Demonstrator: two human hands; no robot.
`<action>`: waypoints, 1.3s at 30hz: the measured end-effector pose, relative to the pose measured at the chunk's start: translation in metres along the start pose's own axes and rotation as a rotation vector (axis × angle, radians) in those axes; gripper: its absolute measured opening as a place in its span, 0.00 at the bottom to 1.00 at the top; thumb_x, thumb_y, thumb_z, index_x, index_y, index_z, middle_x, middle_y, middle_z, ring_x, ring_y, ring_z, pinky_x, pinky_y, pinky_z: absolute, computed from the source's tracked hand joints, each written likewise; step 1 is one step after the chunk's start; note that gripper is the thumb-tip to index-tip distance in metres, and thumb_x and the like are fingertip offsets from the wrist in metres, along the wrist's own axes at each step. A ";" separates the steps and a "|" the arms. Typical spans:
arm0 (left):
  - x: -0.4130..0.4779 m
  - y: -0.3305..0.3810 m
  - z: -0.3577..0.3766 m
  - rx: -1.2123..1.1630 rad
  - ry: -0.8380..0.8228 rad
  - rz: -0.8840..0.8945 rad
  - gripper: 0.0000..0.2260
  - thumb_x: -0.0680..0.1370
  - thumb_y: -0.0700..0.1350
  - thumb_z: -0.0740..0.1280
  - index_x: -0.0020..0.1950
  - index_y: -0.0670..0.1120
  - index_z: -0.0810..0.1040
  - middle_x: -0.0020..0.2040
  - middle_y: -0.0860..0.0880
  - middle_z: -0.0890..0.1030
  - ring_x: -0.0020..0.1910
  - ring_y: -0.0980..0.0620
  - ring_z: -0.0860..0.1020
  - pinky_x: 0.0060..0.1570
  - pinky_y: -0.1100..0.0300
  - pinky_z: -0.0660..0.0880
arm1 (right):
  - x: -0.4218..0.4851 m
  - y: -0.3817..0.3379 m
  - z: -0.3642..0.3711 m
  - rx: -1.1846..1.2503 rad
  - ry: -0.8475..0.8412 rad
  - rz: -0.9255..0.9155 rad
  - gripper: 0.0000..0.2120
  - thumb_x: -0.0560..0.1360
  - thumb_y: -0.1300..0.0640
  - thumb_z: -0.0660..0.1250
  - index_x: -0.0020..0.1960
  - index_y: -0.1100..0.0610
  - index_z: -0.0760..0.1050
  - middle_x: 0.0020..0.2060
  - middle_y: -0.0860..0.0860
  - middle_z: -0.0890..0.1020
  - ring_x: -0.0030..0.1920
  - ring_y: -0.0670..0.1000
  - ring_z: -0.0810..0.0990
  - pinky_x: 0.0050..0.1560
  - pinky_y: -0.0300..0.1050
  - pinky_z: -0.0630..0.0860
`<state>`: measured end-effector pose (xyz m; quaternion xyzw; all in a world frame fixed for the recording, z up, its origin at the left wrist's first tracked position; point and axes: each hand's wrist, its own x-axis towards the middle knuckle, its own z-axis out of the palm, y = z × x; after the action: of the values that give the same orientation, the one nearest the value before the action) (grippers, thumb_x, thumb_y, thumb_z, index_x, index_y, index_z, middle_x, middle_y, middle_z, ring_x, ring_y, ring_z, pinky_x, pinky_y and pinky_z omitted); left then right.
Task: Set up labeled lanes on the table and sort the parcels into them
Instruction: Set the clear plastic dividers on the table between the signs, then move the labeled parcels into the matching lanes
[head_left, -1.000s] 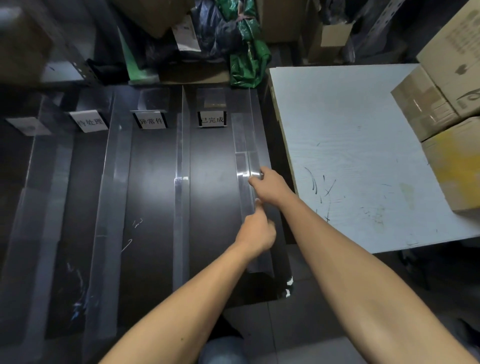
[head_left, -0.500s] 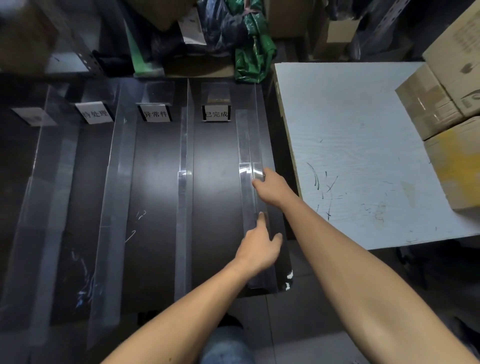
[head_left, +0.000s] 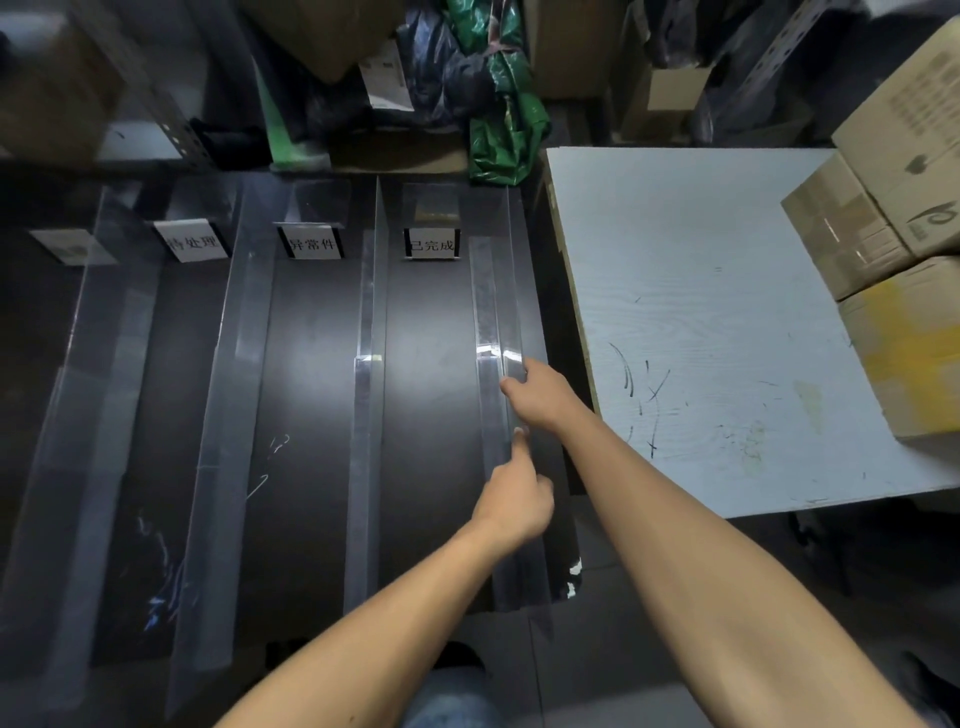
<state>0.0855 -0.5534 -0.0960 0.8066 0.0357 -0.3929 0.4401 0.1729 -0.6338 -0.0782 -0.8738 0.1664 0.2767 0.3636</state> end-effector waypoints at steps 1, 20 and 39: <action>-0.001 -0.001 0.001 0.000 0.001 -0.003 0.33 0.79 0.43 0.57 0.79 0.55 0.43 0.49 0.44 0.80 0.41 0.48 0.81 0.47 0.46 0.81 | 0.000 -0.001 0.000 -0.001 -0.001 0.003 0.20 0.82 0.54 0.59 0.72 0.60 0.66 0.65 0.57 0.76 0.58 0.54 0.75 0.53 0.45 0.70; -0.006 0.009 -0.054 -0.031 0.103 0.100 0.35 0.80 0.51 0.62 0.80 0.50 0.44 0.75 0.45 0.65 0.67 0.49 0.72 0.55 0.63 0.67 | -0.007 -0.011 -0.009 -0.016 0.070 0.023 0.22 0.80 0.53 0.61 0.70 0.62 0.69 0.65 0.59 0.76 0.62 0.57 0.76 0.59 0.47 0.72; -0.182 -0.031 -0.311 -0.146 0.869 0.412 0.29 0.80 0.50 0.64 0.79 0.53 0.57 0.76 0.55 0.64 0.74 0.59 0.61 0.66 0.69 0.56 | -0.116 -0.265 0.048 -0.055 0.342 -0.752 0.28 0.80 0.50 0.63 0.77 0.55 0.62 0.74 0.52 0.70 0.73 0.50 0.68 0.70 0.39 0.62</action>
<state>0.1347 -0.2526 0.0982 0.8534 0.0830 0.0792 0.5085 0.1938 -0.4081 0.1078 -0.9166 -0.1137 -0.0202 0.3828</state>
